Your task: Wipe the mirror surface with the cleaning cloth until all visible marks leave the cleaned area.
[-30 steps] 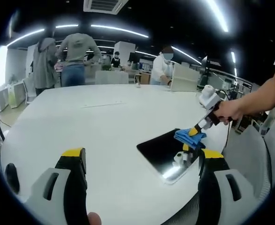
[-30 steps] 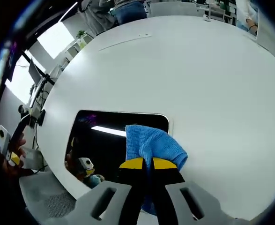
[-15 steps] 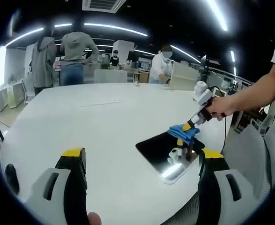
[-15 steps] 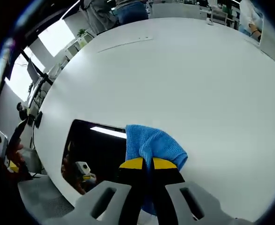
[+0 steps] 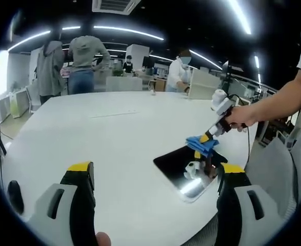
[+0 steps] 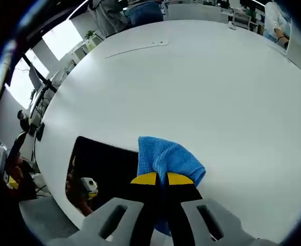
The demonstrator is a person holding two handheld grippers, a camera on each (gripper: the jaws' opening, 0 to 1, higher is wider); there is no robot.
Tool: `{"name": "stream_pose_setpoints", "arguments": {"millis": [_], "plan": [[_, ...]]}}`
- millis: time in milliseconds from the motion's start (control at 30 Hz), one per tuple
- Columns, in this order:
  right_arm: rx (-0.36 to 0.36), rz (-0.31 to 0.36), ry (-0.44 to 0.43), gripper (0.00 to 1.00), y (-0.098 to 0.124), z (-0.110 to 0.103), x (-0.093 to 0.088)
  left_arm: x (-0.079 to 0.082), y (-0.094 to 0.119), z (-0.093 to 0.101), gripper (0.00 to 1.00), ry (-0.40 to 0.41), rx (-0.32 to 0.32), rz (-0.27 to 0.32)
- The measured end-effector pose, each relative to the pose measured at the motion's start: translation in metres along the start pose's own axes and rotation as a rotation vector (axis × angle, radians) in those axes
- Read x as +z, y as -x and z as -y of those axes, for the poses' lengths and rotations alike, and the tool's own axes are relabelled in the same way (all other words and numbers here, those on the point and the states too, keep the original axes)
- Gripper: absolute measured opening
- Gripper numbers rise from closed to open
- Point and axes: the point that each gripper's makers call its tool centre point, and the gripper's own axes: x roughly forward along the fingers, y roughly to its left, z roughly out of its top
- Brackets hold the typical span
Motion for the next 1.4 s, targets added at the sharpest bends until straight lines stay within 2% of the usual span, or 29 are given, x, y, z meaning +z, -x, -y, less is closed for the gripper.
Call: {"name": "stream_pose_setpoints", "arguments": {"millis": [267, 433, 800, 1033, 1400], "plan": [[0.005, 0.005, 0.002, 0.00, 0.002, 0.000, 0.001, 0.002, 0.000, 0.000, 0.99, -0.002, 0.003, 0.001], [0.013, 0.025, 0.003, 0.00, 0.015, 0.002, 0.005, 0.005, 0.000, 0.000, 0.99, -0.004, 0.005, 0.006], [-0.008, 0.069, -0.017, 0.00, 0.050, 0.039, 0.012, 0.003, 0.001, -0.006, 0.99, -0.005, 0.014, 0.008], [-0.035, 0.062, -0.051, 0.00, 0.060, 0.065, -0.005, 0.003, 0.003, -0.007, 0.99, -0.009, 0.021, 0.009], [-0.059, 0.011, -0.080, 0.00, 0.034, 0.078, -0.039, 0.002, 0.009, -0.016, 0.99, -0.010, 0.067, 0.013]]}}
